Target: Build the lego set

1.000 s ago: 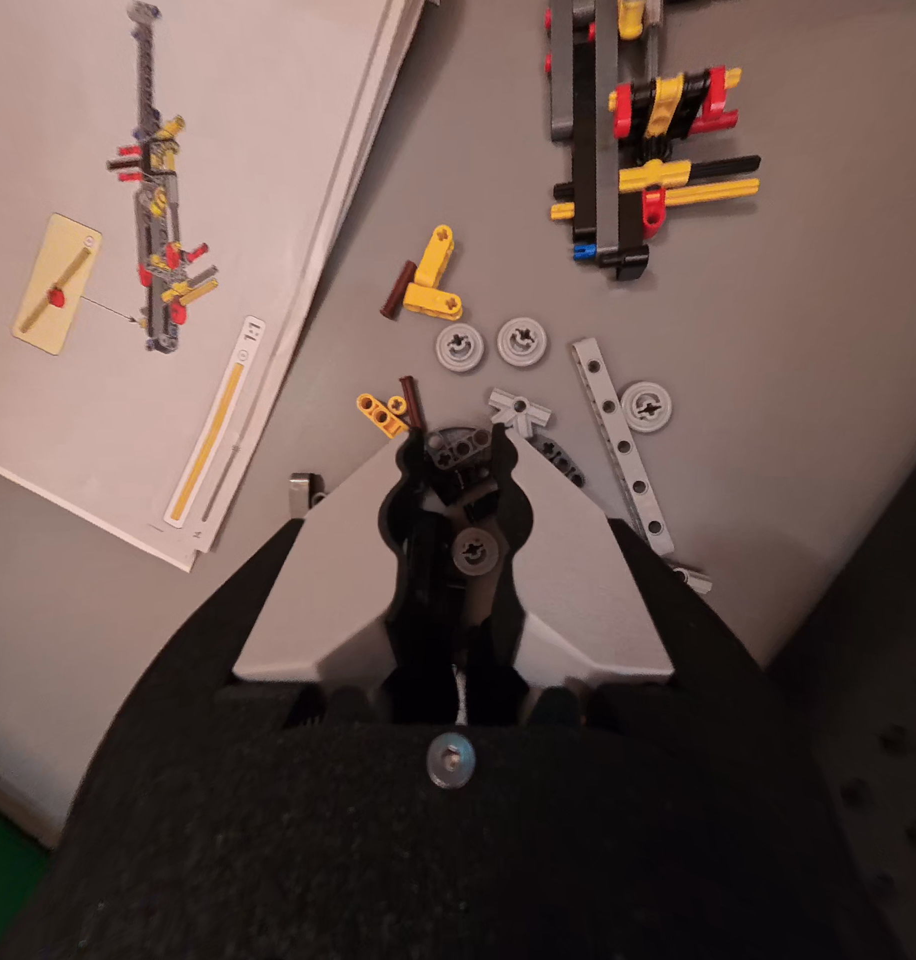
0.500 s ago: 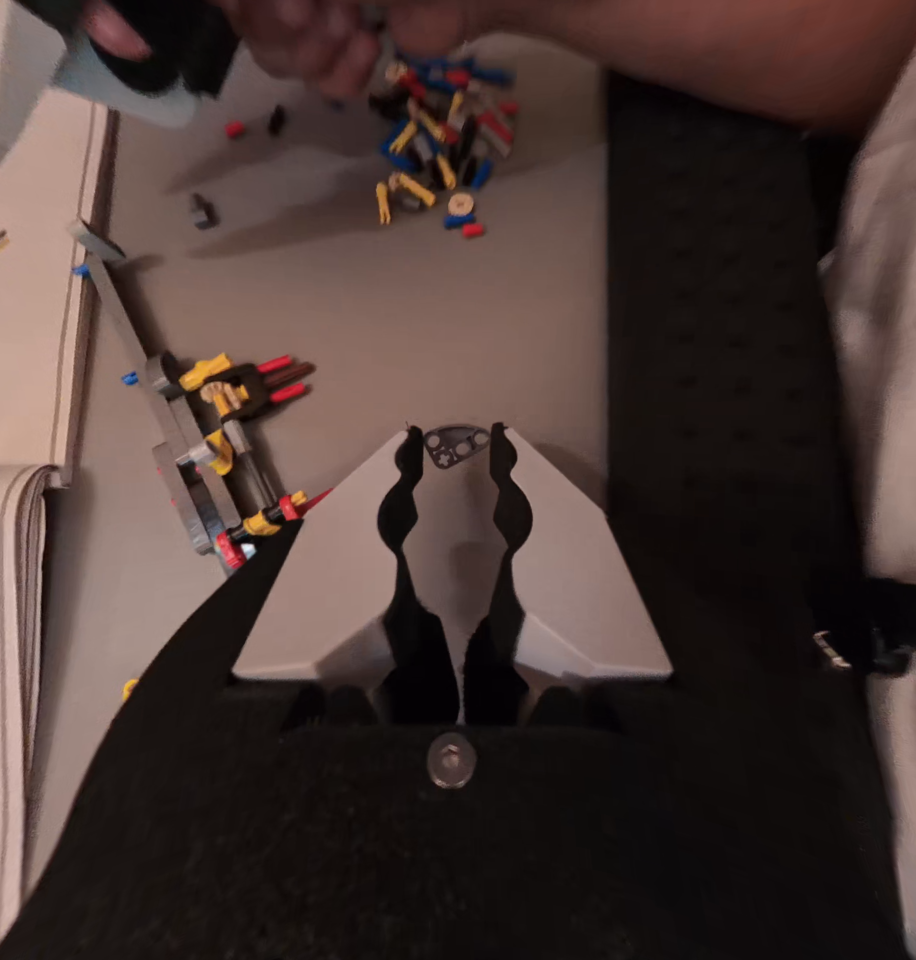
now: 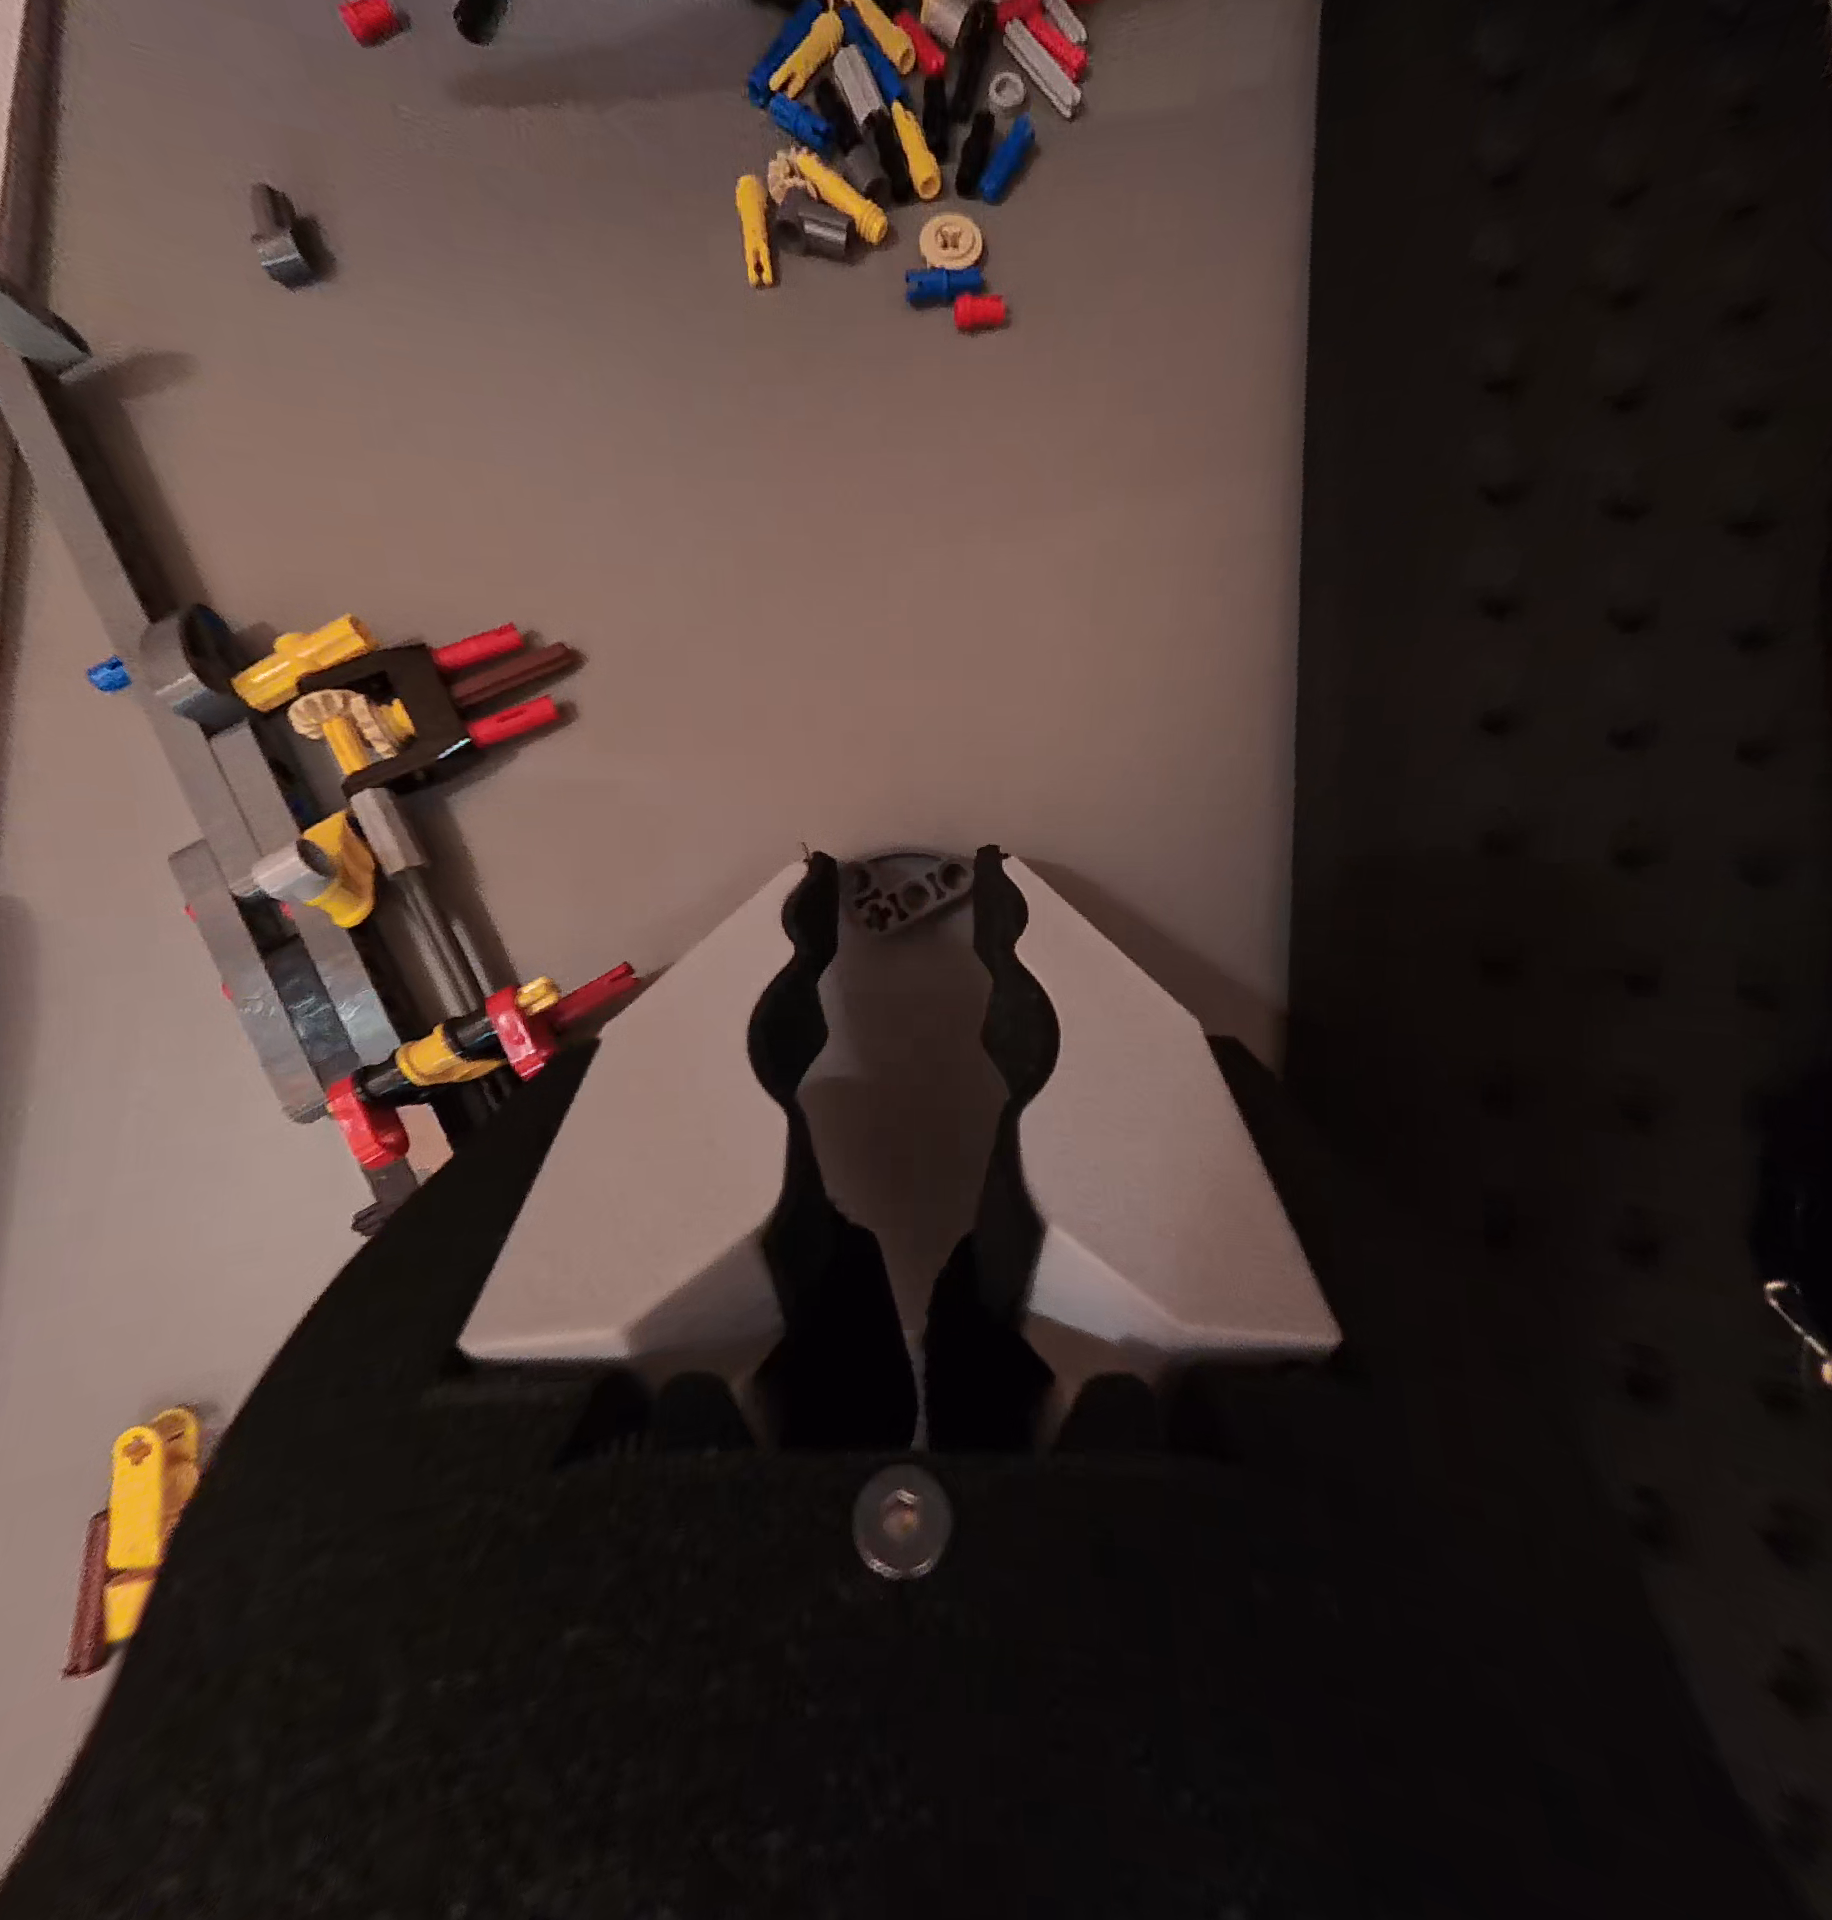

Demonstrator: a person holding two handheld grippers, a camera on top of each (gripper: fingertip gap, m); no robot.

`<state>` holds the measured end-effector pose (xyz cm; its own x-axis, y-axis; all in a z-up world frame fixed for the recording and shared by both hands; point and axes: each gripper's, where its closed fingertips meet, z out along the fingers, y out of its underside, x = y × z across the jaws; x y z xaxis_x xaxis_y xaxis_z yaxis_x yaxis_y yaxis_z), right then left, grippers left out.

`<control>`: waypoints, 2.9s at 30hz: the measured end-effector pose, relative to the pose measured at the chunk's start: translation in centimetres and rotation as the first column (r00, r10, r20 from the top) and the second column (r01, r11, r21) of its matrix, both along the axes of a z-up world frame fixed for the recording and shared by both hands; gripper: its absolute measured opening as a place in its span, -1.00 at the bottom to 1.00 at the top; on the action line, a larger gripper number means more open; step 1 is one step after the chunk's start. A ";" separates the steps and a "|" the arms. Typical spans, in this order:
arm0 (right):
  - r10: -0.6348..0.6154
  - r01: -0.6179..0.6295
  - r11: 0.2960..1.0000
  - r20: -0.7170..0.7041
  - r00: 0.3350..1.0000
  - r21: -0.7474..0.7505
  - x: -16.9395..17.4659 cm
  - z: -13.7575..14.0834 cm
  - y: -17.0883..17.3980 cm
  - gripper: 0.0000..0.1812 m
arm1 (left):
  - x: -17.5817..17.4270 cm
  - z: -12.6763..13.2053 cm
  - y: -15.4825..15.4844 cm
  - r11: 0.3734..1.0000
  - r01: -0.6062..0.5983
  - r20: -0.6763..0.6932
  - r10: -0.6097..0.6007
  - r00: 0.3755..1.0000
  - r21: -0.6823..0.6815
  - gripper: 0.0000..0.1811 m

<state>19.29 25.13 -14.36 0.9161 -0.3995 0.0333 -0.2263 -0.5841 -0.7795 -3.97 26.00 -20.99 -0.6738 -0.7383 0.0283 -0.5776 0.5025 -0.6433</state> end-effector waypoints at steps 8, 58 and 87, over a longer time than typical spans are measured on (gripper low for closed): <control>-0.004 0.002 1.000 -0.123 0.992 -0.013 -4.3 -1.9 -8.0 -0.62 | 2.2 4.3 1.8 0.960 -0.108 0.121 0.143 0.982 -0.257 -0.56; 0.502 -0.528 0.845 -0.214 0.838 -0.088 -20.1 -4.7 -1.3 -0.98 | 3.9 11.7 13.9 0.705 -0.380 0.302 0.638 0.708 -0.598 -0.68; -0.238 0.214 0.961 -0.134 0.962 -0.176 -9.0 -5.4 -16.2 -0.83 | 4.3 10.7 12.1 0.738 -0.374 0.285 0.597 0.749 -0.562 -0.69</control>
<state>10.33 8.88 -19.74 0.8017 -0.5974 -0.0197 -0.4753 -0.6170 -0.6272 0.29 38.08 -10.26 -0.2444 -0.9382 0.2450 -0.2695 -0.1770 -0.9466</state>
